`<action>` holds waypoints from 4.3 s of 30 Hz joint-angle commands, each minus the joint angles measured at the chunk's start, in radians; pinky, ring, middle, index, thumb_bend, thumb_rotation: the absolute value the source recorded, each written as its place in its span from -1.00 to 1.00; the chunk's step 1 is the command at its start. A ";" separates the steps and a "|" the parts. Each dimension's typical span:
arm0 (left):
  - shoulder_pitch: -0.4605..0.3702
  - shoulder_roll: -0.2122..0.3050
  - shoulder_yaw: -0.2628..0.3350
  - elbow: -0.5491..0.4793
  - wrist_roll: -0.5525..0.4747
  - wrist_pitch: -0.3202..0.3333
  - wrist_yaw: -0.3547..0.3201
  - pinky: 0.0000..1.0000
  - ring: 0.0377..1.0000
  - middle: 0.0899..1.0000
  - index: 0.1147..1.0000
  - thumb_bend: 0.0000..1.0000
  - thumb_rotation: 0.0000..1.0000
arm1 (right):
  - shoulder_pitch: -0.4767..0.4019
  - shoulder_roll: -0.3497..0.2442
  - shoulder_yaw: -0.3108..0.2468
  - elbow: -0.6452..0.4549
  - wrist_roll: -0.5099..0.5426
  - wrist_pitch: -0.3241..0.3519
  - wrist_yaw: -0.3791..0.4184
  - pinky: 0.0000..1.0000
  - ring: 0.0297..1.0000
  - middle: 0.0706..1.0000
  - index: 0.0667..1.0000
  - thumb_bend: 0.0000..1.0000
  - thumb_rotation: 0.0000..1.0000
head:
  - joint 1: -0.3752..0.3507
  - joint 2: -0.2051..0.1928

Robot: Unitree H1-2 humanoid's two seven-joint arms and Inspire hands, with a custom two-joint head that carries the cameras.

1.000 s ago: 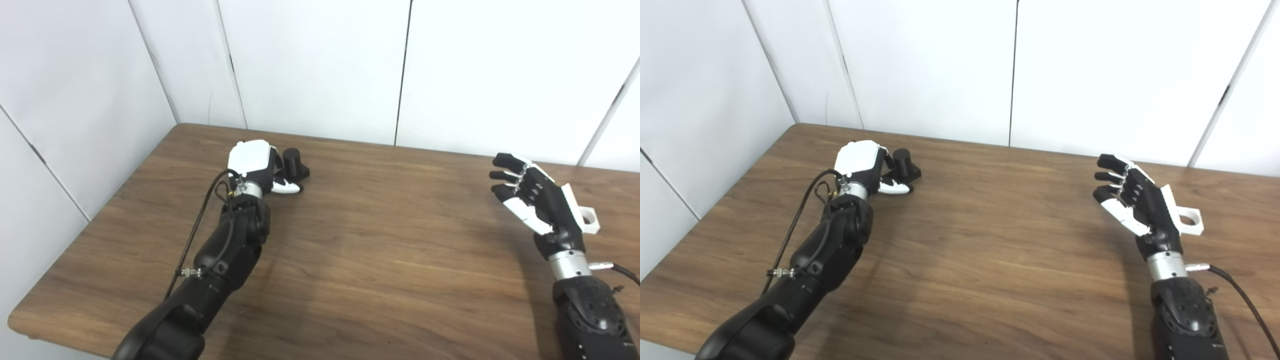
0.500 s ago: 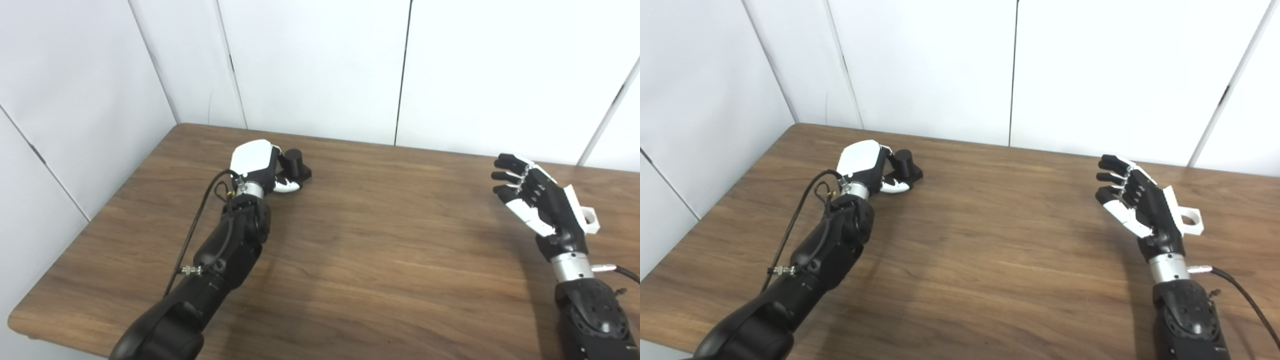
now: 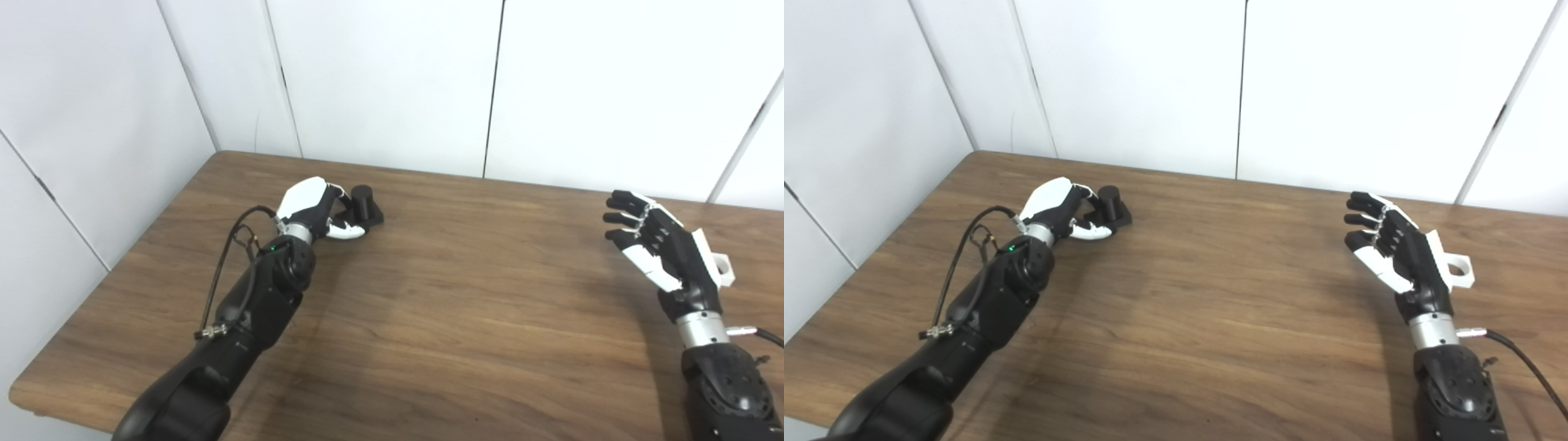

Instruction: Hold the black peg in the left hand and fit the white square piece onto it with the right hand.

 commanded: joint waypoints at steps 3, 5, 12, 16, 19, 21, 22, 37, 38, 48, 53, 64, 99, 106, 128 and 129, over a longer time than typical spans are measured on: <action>0.025 -0.006 -0.008 -0.026 -0.056 -0.070 -0.039 0.57 0.79 0.75 0.08 0.54 -0.64 | 0.037 0.008 -0.005 0.008 0.007 -0.010 -0.008 0.24 0.44 0.52 0.50 0.68 0.19 | -0.004 0.003; 0.032 -0.010 -0.008 -0.027 -0.066 -0.103 -0.030 0.58 0.79 0.74 0.07 0.55 -0.65 | 0.036 0.008 -0.006 0.011 0.006 -0.014 -0.009 0.24 0.44 0.53 0.50 0.68 0.20 | -0.004 0.003; 0.057 -0.021 -0.022 -0.027 -0.085 -0.210 -0.014 0.56 0.77 0.72 0.08 0.59 -0.65 | 0.038 0.006 -0.008 -0.005 0.008 -0.008 -0.006 0.24 0.43 0.52 0.49 0.67 0.21 | -0.027 0.011; 0.067 -0.026 -0.035 -0.031 -0.081 -0.243 -0.008 0.55 0.77 0.72 0.09 0.60 -0.63 | 0.044 0.005 -0.007 -0.020 0.004 -0.005 -0.008 0.24 0.43 0.53 0.50 0.63 0.19 | -0.038 0.014; 0.076 -0.036 -0.046 -0.036 -0.080 -0.262 -0.006 0.55 0.77 0.71 0.08 0.62 -0.63 | 0.048 0.008 -0.009 -0.032 0.009 0.009 -0.008 0.25 0.45 0.53 0.49 0.64 0.18 | -0.040 0.016; 0.082 -0.042 -0.052 -0.043 -0.079 -0.267 -0.009 0.56 0.77 0.71 0.08 0.63 -0.62 | 0.050 0.009 -0.009 -0.041 0.013 0.019 -0.004 0.26 0.45 0.54 0.50 0.64 0.18 | -0.041 0.017; 0.085 -0.044 -0.055 -0.046 -0.080 -0.272 -0.010 0.56 0.77 0.71 0.08 0.63 -0.62 | 0.051 0.009 -0.009 -0.043 0.018 0.022 -0.001 0.27 0.45 0.54 0.50 0.64 0.17 | -0.045 0.018; 0.143 -0.087 -0.109 -0.099 -0.105 -0.327 -0.052 0.60 0.80 0.73 0.06 0.65 -0.64 | 0.053 0.016 -0.011 -0.083 0.023 0.055 -0.003 0.31 0.48 0.55 0.51 0.65 0.18 | -0.098 0.033; 0.144 -0.090 -0.113 -0.098 -0.107 -0.330 -0.055 0.60 0.81 0.73 0.05 0.66 -0.64 | 0.055 0.017 -0.011 -0.090 0.025 0.062 -0.003 0.33 0.49 0.55 0.52 0.65 0.17 | -0.101 0.033; 0.168 -0.114 -0.162 -0.120 -0.109 -0.364 -0.085 0.58 0.81 0.73 0.05 0.70 -0.59 | 0.071 0.018 -0.010 -0.155 -0.023 0.103 -0.030 0.30 0.48 0.53 0.51 0.58 0.20 | -0.137 0.046; 0.179 -0.124 -0.182 -0.128 -0.111 -0.389 -0.099 0.57 0.81 0.74 0.05 0.69 -0.56 | 0.073 0.023 -0.014 -0.168 -0.030 0.110 -0.037 0.29 0.46 0.51 0.50 0.60 0.20 | -0.150 0.051; 0.204 -0.133 -0.233 -0.188 -0.121 -0.411 -0.132 0.55 0.79 0.73 0.04 0.72 -0.54 | 0.076 0.022 -0.009 -0.182 -0.038 0.112 -0.045 0.28 0.45 0.52 0.51 0.57 0.21 | -0.164 0.058; 0.126 -0.059 -0.230 -0.104 -0.006 -0.415 -0.101 0.51 0.78 0.74 0.18 0.50 -1.00 | 0.074 0.018 -0.008 -0.180 -0.014 0.117 -0.029 0.29 0.46 0.53 0.50 0.61 0.21 | -0.146 0.056; 0.122 -0.055 -0.231 -0.093 -0.009 -0.416 -0.103 0.50 0.79 0.75 0.19 0.48 -1.00 | 0.074 0.018 -0.008 -0.174 -0.014 0.115 -0.030 0.29 0.47 0.53 0.50 0.60 0.20 | -0.145 0.056; 0.102 -0.025 -0.248 -0.114 -0.029 -0.412 -0.203 0.45 0.77 0.74 0.23 0.09 -0.52 | 0.058 0.017 -0.002 -0.153 -0.011 0.102 -0.024 0.32 0.49 0.56 0.52 0.58 0.21 | -0.142 0.057; 0.102 -0.024 -0.248 -0.114 -0.028 -0.413 -0.206 0.45 0.77 0.73 0.23 0.09 -0.49 | 0.057 0.018 -0.003 -0.152 -0.010 0.103 -0.024 0.32 0.49 0.56 0.52 0.58 0.21 | -0.142 0.058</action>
